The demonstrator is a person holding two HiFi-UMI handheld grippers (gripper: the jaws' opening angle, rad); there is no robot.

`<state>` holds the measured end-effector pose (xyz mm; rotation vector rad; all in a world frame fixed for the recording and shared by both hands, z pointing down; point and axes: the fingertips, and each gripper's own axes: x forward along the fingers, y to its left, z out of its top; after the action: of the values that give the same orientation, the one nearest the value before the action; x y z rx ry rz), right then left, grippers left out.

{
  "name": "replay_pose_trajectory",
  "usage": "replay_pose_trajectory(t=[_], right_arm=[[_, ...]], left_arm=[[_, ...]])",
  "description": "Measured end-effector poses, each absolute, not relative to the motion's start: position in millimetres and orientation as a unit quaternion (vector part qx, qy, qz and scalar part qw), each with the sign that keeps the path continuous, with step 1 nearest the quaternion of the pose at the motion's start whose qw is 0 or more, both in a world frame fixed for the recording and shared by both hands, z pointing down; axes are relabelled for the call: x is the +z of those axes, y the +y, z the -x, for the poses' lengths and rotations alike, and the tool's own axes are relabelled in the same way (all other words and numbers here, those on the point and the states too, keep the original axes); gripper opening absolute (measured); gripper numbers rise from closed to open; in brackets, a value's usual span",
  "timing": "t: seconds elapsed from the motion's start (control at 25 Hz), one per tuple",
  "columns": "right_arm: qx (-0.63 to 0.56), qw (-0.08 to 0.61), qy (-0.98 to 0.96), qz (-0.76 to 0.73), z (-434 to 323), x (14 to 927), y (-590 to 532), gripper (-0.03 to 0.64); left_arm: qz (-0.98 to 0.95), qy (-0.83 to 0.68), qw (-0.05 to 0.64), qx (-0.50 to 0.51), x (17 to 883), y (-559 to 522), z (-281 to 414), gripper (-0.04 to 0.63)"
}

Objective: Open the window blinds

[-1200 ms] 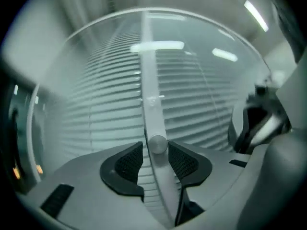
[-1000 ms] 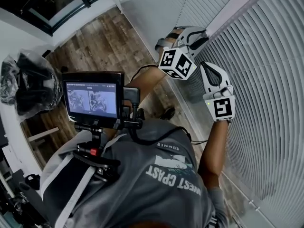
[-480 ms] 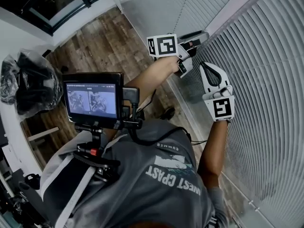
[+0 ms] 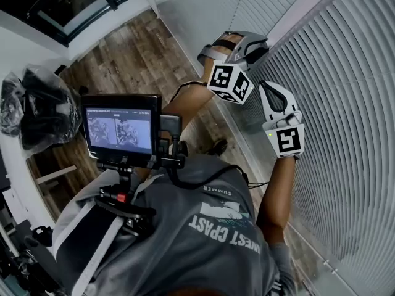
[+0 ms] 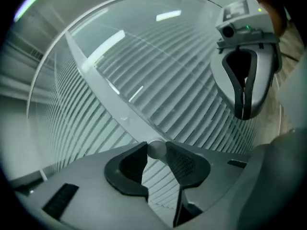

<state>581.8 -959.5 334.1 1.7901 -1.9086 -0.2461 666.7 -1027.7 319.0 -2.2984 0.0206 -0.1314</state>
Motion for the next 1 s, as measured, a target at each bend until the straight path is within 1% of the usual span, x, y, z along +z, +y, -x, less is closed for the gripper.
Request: replay_pose_trajectory(t=[0.04, 0.08, 0.12, 0.16, 0.2, 0.24, 0.32, 0.36, 0.4, 0.44, 0.48, 0.52, 0.56, 0.6, 0.64, 0.68, 0.72, 0.8, 0.84, 0.88, 0.92, 0.96, 1.0], right_arm=[[-0.091, 0.253, -0.703, -0.659, -581.2, 334.5, -959.9, 0.002], [-0.090, 0.252, -0.703, -0.659, -580.9, 335.1, -959.9, 0.002], [-0.090, 0.251, -0.702, -0.660, -581.0, 335.7, -959.6, 0.002], [-0.089, 0.251, -0.702, -0.661, -581.2, 336.2, -959.2, 0.002], [-0.089, 0.251, -0.702, -0.661, -581.3, 336.2, -958.9, 0.002], [-0.089, 0.251, -0.702, -0.661, -581.5, 335.6, -958.7, 0.002], [-0.089, 0.248, -0.702, -0.662, -582.6, 334.1, -958.3, 0.002], [-0.089, 0.247, -0.702, -0.662, -583.2, 333.8, -958.1, 0.002], [-0.089, 0.246, -0.702, -0.663, -583.7, 333.9, -957.9, 0.002], [-0.089, 0.245, -0.702, -0.663, -584.0, 334.1, -957.7, 0.002], [-0.089, 0.244, -0.702, -0.663, -584.2, 334.3, -957.8, 0.002], [-0.089, 0.243, -0.702, -0.663, -584.5, 334.4, -958.0, 0.002], [-0.089, 0.243, -0.702, -0.663, -584.7, 334.8, -958.3, 0.002], [-0.089, 0.243, -0.703, -0.663, -584.8, 335.4, -958.6, 0.002], [-0.088, 0.242, -0.703, -0.663, -584.5, 336.3, -958.9, 0.002], [-0.087, 0.241, -0.703, -0.663, -584.0, 337.0, -959.1, 0.002], [-0.086, 0.240, -0.704, -0.663, -583.4, 337.1, -959.2, 0.002], [-0.086, 0.238, -0.705, -0.663, -583.5, 336.2, -958.4, 0.002], [-0.087, 0.237, -0.704, -0.663, -584.3, 335.8, -957.7, 0.002], [-0.088, 0.237, -0.704, -0.664, -585.2, 335.9, -957.2, 0.002], [-0.087, 0.237, -0.703, -0.665, -585.7, 336.4, -957.0, 0.002], [-0.086, 0.236, -0.703, -0.665, -585.8, 336.9, -957.3, 0.002], [-0.085, 0.235, -0.703, -0.666, -585.7, 337.2, -957.8, 0.002]], left_arm=[[0.906, 0.008, 0.419, -0.053, 319.8, -1027.0, -666.8, 0.129], [0.912, 0.005, 0.407, -0.053, 320.6, -1027.0, -666.5, 0.127], [0.926, -0.002, 0.373, -0.050, 321.5, -1027.6, -666.1, 0.127], [0.947, -0.012, 0.317, -0.045, 322.2, -1028.6, -665.8, 0.127], [0.971, -0.026, 0.236, -0.035, 322.6, -1030.1, -665.7, 0.126], [0.990, -0.046, 0.130, -0.021, 322.0, -1032.2, -665.7, 0.126], [0.989, -0.090, -0.116, 0.018, 318.9, -1037.0, -665.7, 0.126], [0.967, -0.109, -0.229, 0.035, 318.1, -1039.3, -665.5, 0.127], [0.935, -0.124, -0.327, 0.051, 317.8, -1041.3, -665.1, 0.126], [0.902, -0.137, -0.405, 0.064, 317.5, -1043.0, -664.5, 0.127], [0.873, -0.146, -0.459, 0.075, 317.1, -1044.5, -664.0, 0.127], [0.856, -0.154, -0.487, 0.082, 316.6, -1045.2, -663.8, 0.127], [0.853, -0.161, -0.489, 0.084, 316.1, -1045.0, -663.8, 0.129], [0.866, -0.164, -0.465, 0.080, 316.2, -1043.5, -663.8, 0.131], [0.896, -0.159, -0.408, 0.068, 317.2, -1041.1, -663.4, 0.132], [0.938, -0.140, -0.314, 0.050, 319.1, -1038.6, -662.4, 0.134], [0.976, -0.109, -0.184, 0.029, 321.0, -1036.8, -660.7, 0.152], [0.994, -0.037, 0.105, -0.010, 321.8, -1033.7, -656.7, 0.177], [0.974, -0.012, 0.224, -0.022, 320.5, -1030.7, -656.1, 0.178], [0.948, 0.003, 0.316, -0.032, 319.2, -1026.9, -657.0, 0.178], [0.923, 0.011, 0.382, -0.040, 319.3, -1023.3, -658.8, 0.176], [0.903, 0.015, 0.427, -0.046, 320.4, -1020.6, -660.7, 0.172], [0.889, 0.017, 0.455, -0.050, 321.8, -1018.8, -662.3, 0.150]])
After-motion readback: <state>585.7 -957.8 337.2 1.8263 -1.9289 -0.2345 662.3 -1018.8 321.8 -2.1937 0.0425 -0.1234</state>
